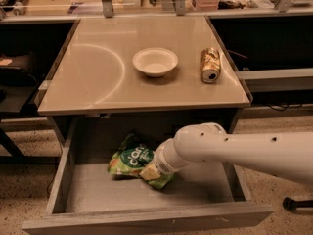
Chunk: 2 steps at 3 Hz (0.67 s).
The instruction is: Pick green rice chip bag from top drawer and place on counter
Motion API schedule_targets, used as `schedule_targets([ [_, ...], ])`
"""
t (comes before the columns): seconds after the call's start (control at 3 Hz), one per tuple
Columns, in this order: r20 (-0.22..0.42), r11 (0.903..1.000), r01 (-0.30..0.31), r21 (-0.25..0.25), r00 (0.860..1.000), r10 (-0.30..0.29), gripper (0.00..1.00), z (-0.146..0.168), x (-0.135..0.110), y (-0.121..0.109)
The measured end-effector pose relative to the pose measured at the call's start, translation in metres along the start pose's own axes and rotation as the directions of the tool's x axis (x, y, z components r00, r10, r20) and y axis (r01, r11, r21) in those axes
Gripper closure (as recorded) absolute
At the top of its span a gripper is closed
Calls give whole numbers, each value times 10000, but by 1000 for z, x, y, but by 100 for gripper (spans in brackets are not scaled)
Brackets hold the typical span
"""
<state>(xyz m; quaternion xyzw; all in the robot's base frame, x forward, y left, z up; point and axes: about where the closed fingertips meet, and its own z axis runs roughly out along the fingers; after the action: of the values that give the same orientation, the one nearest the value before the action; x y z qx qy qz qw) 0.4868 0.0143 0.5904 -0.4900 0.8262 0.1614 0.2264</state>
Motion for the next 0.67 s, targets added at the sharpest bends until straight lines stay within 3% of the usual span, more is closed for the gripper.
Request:
schedule_targets([
  [0.33, 0, 10000, 0, 0, 10000, 0, 100, -3, -2, 0],
  [0.67, 230, 9999, -16, -159, 9997, 20, 100, -22, -14, 3],
])
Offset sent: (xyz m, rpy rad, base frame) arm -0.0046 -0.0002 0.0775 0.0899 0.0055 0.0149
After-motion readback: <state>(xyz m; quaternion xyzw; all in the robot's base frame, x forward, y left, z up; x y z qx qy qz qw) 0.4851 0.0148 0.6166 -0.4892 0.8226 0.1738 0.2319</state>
